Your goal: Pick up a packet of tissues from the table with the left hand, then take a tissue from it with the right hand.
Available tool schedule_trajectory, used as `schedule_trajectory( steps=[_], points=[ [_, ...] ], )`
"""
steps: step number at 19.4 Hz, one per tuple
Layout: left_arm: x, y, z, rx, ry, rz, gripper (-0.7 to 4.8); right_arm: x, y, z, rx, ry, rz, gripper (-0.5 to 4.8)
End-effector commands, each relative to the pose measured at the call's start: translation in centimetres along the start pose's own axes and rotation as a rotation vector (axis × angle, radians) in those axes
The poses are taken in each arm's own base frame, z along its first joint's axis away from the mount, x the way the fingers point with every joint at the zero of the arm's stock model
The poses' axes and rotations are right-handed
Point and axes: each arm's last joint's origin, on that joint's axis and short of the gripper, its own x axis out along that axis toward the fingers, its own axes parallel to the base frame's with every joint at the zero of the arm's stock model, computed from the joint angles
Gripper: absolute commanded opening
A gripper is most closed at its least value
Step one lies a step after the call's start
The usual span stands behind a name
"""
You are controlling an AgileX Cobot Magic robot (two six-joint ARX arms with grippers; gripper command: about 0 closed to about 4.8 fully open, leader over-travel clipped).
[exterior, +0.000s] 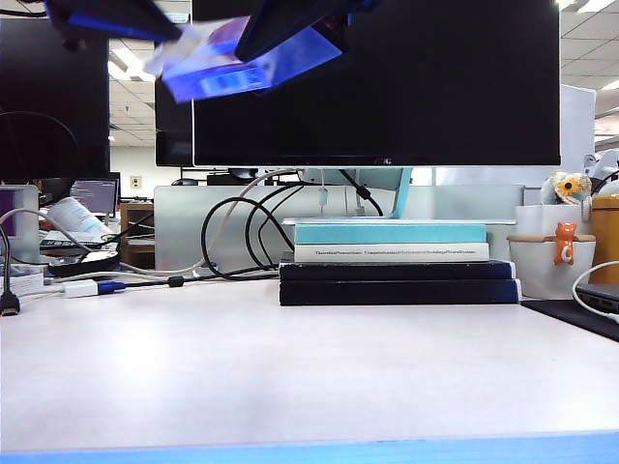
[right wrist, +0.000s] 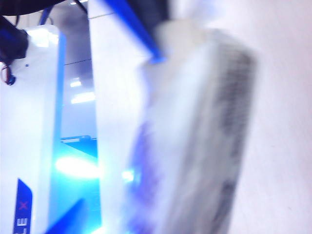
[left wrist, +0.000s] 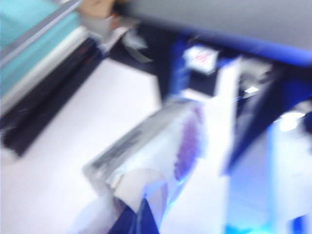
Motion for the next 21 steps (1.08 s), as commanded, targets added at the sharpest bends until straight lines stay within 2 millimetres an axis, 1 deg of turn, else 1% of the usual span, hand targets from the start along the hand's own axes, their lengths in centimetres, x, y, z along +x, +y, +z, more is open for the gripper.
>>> schedule_trajectory(
  steps=[1,3,4,8,9,12,15,16,17,18,19,21],
  points=[
    [-0.1,0.0,-0.1,0.112,0.035,0.045,-0.06,-0.2,0.3,0.0,0.007,-0.003,0.023,2.8],
    [-0.1,-0.1,-0.3,0.198,0.053,0.037,-0.06,-0.2,0.3,0.0,0.01,-0.001,0.025,3.03],
    [-0.1,-0.1,-0.3,0.209,0.064,0.045,-0.06,-0.2,0.3,0.0,0.01,-0.001,0.025,3.11],
    [-0.1,-0.4,-1.0,0.308,0.145,0.04,-0.06,-0.3,0.3,0.0,0.007,-0.008,0.027,3.11],
    [0.3,-0.6,-1.0,0.337,0.201,0.069,-0.06,-0.3,0.3,0.1,0.003,-0.029,0.046,3.11],
    [0.9,-1.0,-0.9,0.367,0.251,0.094,-0.06,-0.3,0.2,0.3,-0.009,-0.043,0.034,3.12],
    [1.4,-1.7,-0.7,0.391,0.303,0.115,-0.06,-0.9,-0.5,-0.1,0.004,-0.053,0.008,3.16],
    [1.3,-2.1,-0.5,0.404,0.296,0.109,-0.06,-1.2,-0.9,-0.4,0.017,-0.054,-0.002,3.17],
    [1.0,-2.7,-0.2,0.419,0.282,0.11,-0.06,-1.8,-1.3,-0.8,0.037,-0.068,0.002,3.35],
    [0.6,-3.3,0.1,0.435,0.266,0.111,-0.06,-2.5,-1.9,-1.3,0.063,-0.107,0.033,3.69],
    [0.1,-4.0,0.4,0.455,0.252,0.115,-0.06,-3.2,-2.3,-1.8,0.085,-0.158,0.075,3.78],
    [-1.2,-5.5,1.1,0.501,0.202,0.13,-0.06,-5.7,-3.4,-3.1,0.14,-0.404,0.279,3.78]
  ],
)
